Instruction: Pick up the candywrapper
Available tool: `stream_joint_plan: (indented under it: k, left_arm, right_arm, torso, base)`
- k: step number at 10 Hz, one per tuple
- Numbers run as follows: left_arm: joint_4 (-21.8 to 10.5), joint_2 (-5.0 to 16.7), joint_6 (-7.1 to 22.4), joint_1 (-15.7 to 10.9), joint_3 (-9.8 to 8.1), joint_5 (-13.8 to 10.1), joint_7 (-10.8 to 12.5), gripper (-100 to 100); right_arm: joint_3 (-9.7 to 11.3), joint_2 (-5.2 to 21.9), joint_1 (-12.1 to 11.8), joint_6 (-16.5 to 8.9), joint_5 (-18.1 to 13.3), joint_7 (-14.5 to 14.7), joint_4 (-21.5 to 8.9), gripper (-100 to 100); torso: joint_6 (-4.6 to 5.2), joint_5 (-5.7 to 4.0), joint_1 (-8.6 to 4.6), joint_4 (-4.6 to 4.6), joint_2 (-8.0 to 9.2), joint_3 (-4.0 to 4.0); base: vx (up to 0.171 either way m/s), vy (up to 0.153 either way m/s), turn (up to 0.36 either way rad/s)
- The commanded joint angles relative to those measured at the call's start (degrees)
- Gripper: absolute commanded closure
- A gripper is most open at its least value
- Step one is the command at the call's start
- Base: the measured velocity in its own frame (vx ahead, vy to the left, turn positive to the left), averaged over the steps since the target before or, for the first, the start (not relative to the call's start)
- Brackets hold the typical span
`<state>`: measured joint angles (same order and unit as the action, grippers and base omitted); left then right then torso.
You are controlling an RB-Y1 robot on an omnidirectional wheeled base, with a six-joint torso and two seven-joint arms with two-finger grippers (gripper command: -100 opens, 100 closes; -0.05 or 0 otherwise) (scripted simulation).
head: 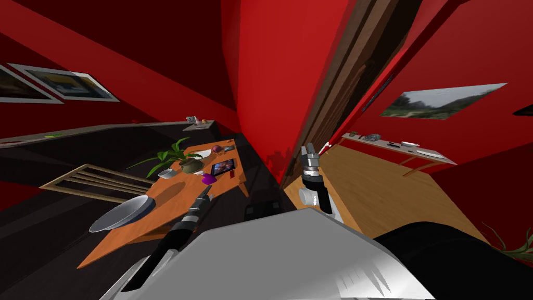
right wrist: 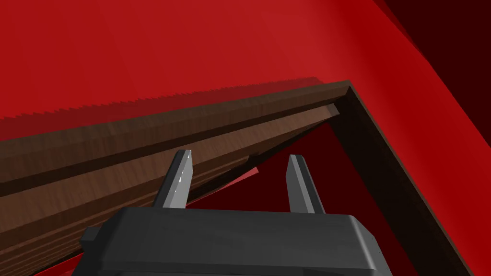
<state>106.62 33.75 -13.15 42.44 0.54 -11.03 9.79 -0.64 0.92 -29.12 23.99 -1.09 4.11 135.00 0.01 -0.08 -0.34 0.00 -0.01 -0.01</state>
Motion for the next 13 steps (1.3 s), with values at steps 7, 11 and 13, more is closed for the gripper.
stream_joint_plan:
  k: [7,11,13]
  left_arm:
    - [-11.4,13.4,3.9,2.2,7.12,-5.3,0.1,-100]
    - [-16.3,18.2,4.7,2.5,10.39,-7.3,0.1,-100]
    - [-20.6,21.9,5.2,2.5,13.99,-9.3,0.0,-100]
  right_arm:
    - [0.0,0.0,0.0,0.0,0.0,0.0,0.0,0]
    - [0.0,0.0,0.0,0.0,0.0,0.0,0.0,0]
    - [0.0,0.0,0.0,0.0,0.0,0.0,0.0,0]
  torso:
    - [0.00,0.02,0.16,-0.02,-0.10,-0.06]
    - [-0.05,0.06,0.29,0.00,-0.04,-0.02]
    - [-0.01,0.06,0.35,-0.03,-0.15,-0.08]
  base:
    - [0.048,-0.066,-0.255]
    - [0.048,-0.017,-0.197]
    - [0.088,-0.008,-0.375]
